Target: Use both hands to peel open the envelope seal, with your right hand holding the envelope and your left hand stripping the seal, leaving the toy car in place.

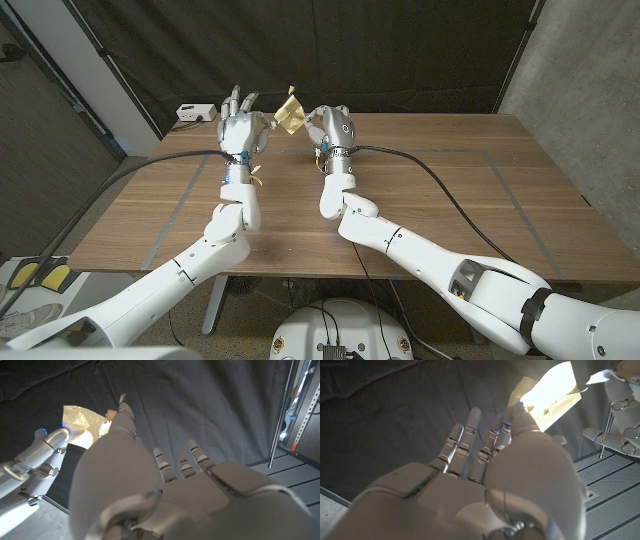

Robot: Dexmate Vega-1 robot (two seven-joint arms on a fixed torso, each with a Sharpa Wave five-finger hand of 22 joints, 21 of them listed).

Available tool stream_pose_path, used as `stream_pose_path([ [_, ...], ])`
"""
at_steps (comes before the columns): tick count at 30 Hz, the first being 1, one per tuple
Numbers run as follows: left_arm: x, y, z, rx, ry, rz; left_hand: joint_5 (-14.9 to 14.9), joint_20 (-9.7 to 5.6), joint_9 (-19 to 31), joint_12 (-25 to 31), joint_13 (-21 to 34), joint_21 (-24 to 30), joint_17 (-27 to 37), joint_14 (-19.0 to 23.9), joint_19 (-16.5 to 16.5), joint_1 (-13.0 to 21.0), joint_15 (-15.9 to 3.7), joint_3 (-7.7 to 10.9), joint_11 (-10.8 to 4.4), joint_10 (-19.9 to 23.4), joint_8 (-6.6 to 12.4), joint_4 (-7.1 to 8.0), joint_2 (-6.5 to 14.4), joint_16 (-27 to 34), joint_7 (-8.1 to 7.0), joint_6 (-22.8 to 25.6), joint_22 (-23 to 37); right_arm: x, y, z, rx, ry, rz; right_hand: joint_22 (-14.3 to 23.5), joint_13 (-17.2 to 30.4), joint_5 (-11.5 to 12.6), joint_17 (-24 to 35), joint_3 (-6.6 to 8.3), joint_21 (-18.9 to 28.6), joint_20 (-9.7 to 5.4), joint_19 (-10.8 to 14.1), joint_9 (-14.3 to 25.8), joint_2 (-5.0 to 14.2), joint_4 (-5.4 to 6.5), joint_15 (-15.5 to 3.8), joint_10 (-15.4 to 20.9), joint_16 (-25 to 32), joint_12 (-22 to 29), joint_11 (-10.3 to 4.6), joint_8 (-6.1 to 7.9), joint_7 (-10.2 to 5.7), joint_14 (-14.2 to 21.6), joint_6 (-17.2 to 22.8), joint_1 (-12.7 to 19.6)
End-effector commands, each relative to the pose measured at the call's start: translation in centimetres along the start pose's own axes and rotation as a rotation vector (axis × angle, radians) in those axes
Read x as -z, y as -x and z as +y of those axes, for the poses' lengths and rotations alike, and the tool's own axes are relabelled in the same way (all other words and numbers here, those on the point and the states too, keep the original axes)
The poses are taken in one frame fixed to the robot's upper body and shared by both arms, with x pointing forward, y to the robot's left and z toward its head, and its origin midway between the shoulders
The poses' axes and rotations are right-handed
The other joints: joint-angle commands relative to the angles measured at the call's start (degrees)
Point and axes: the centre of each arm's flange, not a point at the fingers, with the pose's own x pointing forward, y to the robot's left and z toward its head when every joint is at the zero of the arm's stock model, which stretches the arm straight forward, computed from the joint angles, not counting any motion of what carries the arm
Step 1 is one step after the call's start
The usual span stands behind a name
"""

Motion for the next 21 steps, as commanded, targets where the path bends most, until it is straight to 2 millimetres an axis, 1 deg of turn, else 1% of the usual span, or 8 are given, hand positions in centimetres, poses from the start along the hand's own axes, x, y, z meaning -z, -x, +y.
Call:
stream_pose_path([
  [1, -0.6, 0.7, 1.1, 0.003, -0.048, -0.072, 0.44, -0.27, 0.2, 0.05, 0.16, 0.46, 0.13, 0.13, 0.11, -0.5, -5.34, -0.1, -0.1, 0.66, -0.36, 0.2, -0.18, -0.06, -1.67, 6.81, -0.02, 0.1, -0.2, -0.7, -0.048, -0.075, 0.055, 0.06, 0.26, 0.4, 0.26, 0.54, 0.38, -0.44, -0.33, 5.61, 0.32, -0.05, -10.03, 0.43, -0.17, 0.41, -0.07, 2.16, 1.8, 0.22, 2.4, 0.31],
  [7, -0.3, 1.0, 1.5, 0.053, -0.019, -0.072, 0.56, -0.19, 0.21, -0.2, 0.15, 0.56, 0.14, -0.03, 0.15, -0.68, -5.51, -0.24, -0.13, 0.65, -0.75, 0.26, -0.31, -0.22, -1.88, 7.2, -0.04, 0.2, -0.2, -0.9, -0.038, -0.077, 0.068, 0.0, 0.34, 0.44, 0.51, 0.73, 0.63, -0.43, -0.46, 5.66, 0.18, -0.09, -10.02, 0.43, -0.19, 0.39, -0.07, 2.14, 1.87, 0.18, 2.33, 0.28],
  [12, 0.3, 1.3, 1.9, 0.083, 0.037, -0.049, 0.66, -0.08, 0.23, -0.33, 0.16, 0.64, 0.15, 0.15, 0.12, -0.76, -5.39, -0.29, -0.14, 0.86, -1.22, 0.3, -0.32, -0.21, -1.63, 7.23, -0.05, 0.3, -0.1, -1.0, -0.04, -0.088, 0.084, -0.04, 0.41, 0.48, 0.68, 0.9, 0.8, -0.36, -0.58, 5.69, 0.15, -0.08, -10.02, 0.4, -0.2, 0.37, -0.07, 2.14, 1.91, 0.17, 2.33, 0.24],
  [15, 0.6, 1.9, 2.0, 0.059, 0.072, -0.031, 0.71, 0.53, 0.29, -0.48, 0.17, 0.69, 0.22, 0.92, -0.06, -0.8, -4.68, -0.24, -0.13, 1.07, -1.94, 0.36, -0.14, 0.03, -1.46, 6.6, -0.05, 0.3, 0.1, -1.1, -0.033, -0.089, 0.093, -0.08, 0.45, 0.49, 0.81, 1.02, 0.93, -0.37, -0.67, 5.72, 0.11, -0.09, -10.02, 0.41, -0.2, 0.36, -0.07, 2.11, 1.99, 0.17, 2.25, 0.23],
  [17, 0.9, 2.2, 2.2, 0.043, 0.094, -0.014, 0.69, 1.09, 0.77, -1.27, 0.16, 0.85, 0.36, 1.71, 0.06, -0.91, -4.38, -0.26, 0.17, -0.29, -2.45, 0.41, -0.11, 0.25, -1.53, 5.75, -0.08, 0.3, 0.3, -1.1, -0.033, -0.096, 0.101, -0.09, 0.47, 0.5, 0.87, 1.08, 0.99, -0.39, -0.72, 5.74, 0.1, -0.09, -10.02, 0.42, -0.22, 0.35, -0.07, 2.11, 1.9, 0.16, 2.25, 0.21],
  [18, 1.1, 2.3, 2.3, 0.035, 0.102, -0.007, 0.71, 1.19, 1.31, -1.48, 0.19, 0.94, 0.46, 1.92, 0.14, -0.75, -3.97, -0.25, 0.03, -0.51, -2.82, 0.28, -0.23, 0.29, -2.24, 4.3, -0.13, 0.4, 0.3, -1.2, -0.031, -0.095, 0.102, -0.1, 0.48, 0.5, 0.9, 1.11, 1.03, -0.36, -0.71, 5.74, 0.1, -0.08, -10.02, 0.42, -0.21, 0.35, -0.07, 2.11, 1.95, 0.17, 2.24, 0.2],
  [19, 1.2, 2.4, 2.4, 0.028, 0.112, -0.001, 0.66, 1.86, 2.15, -2.03, 0.28, 1.04, 0.76, 2.05, 0.04, -0.86, -3.67, -0.57, 0.05, -1.37, -3.51, 0.16, -0.89, 0.36, -2.89, 1.28, -0.17, 0.4, 0.5, -1.3, -0.029, -0.096, 0.104, -0.11, 0.5, 0.5, 0.94, 1.14, 1.07, -0.36, -0.71, 5.75, 0.09, -0.08, -10.02, 0.42, -0.21, 0.35, -0.07, 2.1, 1.92, 0.18, 2.23, 0.19],
  [21, 1.5, 2.6, 2.5, 0.027, 0.132, 0.009, 0.79, 2.37, 2.79, -2.66, 0.44, 1.13, 0.93, 2.25, -0.23, -1.65, -3.1, -0.87, 0.13, -2.53, -5.13, 0.63, -0.64, 0.29, -3.21, -4.49, -0.3, 0.4, 0.6, -1.3, -0.032, -0.103, 0.111, -0.13, 0.52, 0.5, 1.0, 1.19, 1.13, -0.36, -0.74, 5.76, 0.07, -0.08, -10.02, 0.44, -0.21, 0.35, -0.06, 2.1, 1.91, 0.17, 2.2, 0.17],
])
